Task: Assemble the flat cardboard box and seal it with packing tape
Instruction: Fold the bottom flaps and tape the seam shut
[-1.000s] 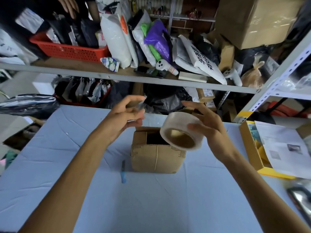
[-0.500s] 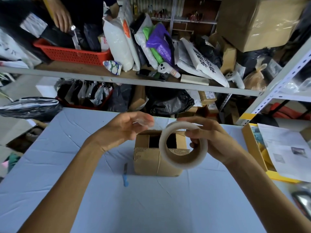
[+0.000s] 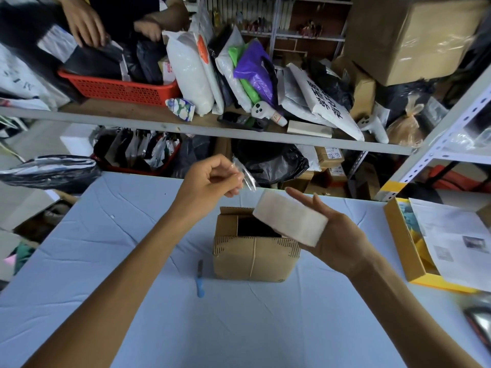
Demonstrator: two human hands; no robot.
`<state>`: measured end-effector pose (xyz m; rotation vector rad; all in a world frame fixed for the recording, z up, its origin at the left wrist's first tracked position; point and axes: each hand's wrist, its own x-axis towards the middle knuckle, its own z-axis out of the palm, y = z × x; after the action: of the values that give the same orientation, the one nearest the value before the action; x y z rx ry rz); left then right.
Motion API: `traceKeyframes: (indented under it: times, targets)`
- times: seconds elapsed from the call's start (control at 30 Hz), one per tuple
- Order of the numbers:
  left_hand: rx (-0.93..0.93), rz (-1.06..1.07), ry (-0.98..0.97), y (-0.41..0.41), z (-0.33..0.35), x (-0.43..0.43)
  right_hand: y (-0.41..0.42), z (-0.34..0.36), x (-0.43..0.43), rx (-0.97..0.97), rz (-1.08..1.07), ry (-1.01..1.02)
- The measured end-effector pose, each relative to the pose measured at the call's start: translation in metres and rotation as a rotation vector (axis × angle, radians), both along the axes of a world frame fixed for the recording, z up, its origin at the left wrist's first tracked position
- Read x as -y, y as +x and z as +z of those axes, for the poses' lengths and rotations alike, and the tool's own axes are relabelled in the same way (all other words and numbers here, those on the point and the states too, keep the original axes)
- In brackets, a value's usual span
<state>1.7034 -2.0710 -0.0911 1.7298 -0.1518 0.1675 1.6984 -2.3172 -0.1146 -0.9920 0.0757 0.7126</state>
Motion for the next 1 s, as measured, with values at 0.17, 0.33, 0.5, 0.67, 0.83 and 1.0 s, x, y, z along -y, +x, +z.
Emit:
traceKeyframes:
  times: [0.17,0.33,0.5,0.67,0.83,1.0]
  targets:
    - [-0.074,0.054,-0.043,-0.003,-0.005,0.008,-0.005,-0.006,0.007,0.269,0.168,0.098]
    - [-0.179,0.135,-0.05,-0.005,-0.019,0.007,-0.009,-0.009,0.013,0.418,0.067,-0.15]
    - [-0.405,0.148,-0.082,-0.006,-0.03,0.01,-0.008,0.002,0.006,0.775,-0.078,-0.549]
    - [-0.519,0.087,-0.163,-0.011,-0.031,0.005,-0.012,0.017,0.004,0.96,0.059,-0.583]
    - [-0.464,0.25,-0.142,-0.016,-0.03,0.005,-0.015,0.025,0.011,0.974,0.055,-0.724]
    - [-0.331,0.458,-0.058,-0.024,-0.038,-0.022,-0.013,0.016,0.031,0.949,0.014,-1.547]
